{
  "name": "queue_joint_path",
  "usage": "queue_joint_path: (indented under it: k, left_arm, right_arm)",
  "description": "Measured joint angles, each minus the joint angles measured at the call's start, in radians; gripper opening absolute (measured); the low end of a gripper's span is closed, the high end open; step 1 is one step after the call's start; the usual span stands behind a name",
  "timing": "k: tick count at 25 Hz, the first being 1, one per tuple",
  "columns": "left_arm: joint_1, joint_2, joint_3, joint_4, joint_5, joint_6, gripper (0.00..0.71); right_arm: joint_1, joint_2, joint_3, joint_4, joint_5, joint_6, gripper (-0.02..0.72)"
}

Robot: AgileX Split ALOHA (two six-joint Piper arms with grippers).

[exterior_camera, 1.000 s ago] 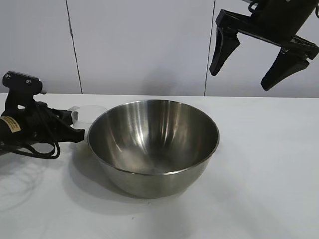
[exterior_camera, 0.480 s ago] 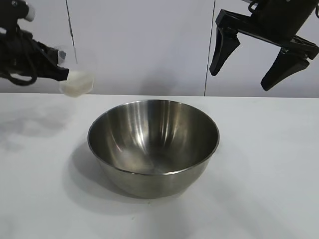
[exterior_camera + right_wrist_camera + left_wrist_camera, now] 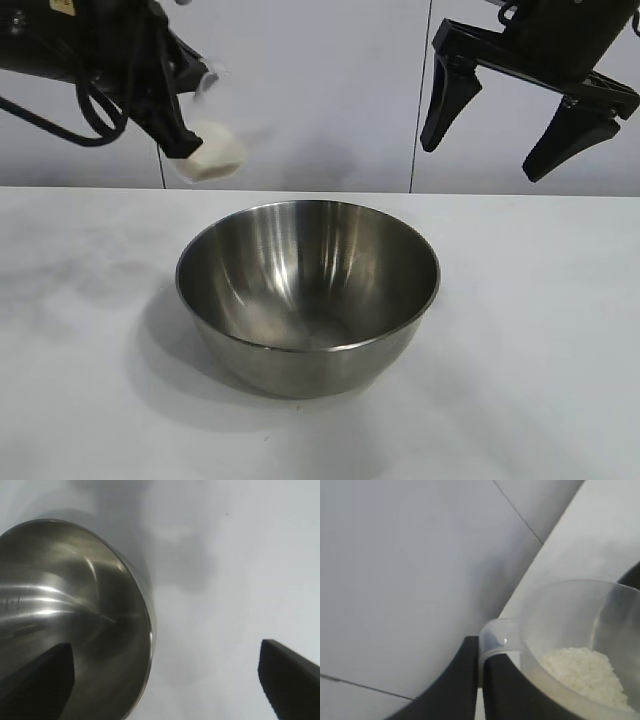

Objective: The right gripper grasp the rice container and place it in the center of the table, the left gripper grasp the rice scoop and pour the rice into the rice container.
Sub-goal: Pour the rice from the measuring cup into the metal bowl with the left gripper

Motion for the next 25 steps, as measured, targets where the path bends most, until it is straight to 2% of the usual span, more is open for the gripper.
queue_joint_path:
  k: [2, 6, 11, 19, 21, 25]
  left_arm:
    - [-0.039, 0.0, 0.0, -0.125, -0.006, 0.202, 0.009]
    - [-0.108, 0.0, 0.0, -0.291, -0.014, 0.532, 0.009]
    - [-0.152, 0.0, 0.0, -0.335, -0.032, 0.657, 0.009]
    - [-0.171, 0.0, 0.098, -0.2, -0.127, 0.834, 0.009]
    - [-0.173, 0.0, 0.124, -0.133, -0.142, 0.851, 0.009]
    - [-0.173, 0.0, 0.145, 0.084, -0.151, 0.857, 0.009]
  right_arm:
    - [0.0, 0.0, 0.0, 0.0, 0.0, -0.007, 0.694]
    - [0.0, 0.0, 0.0, 0.0, 0.0, -0.012, 0.694]
    - [0.0, 0.0, 0.0, 0.0, 0.0, -0.028, 0.694]
    - [0.0, 0.0, 0.0, -0.003, 0.0, -0.033, 0.694]
    - [0.0, 0.0, 0.0, -0.003, 0.0, -0.033, 0.694]
    - [0.0, 0.0, 0.0, -0.003, 0.0, -0.033, 0.694]
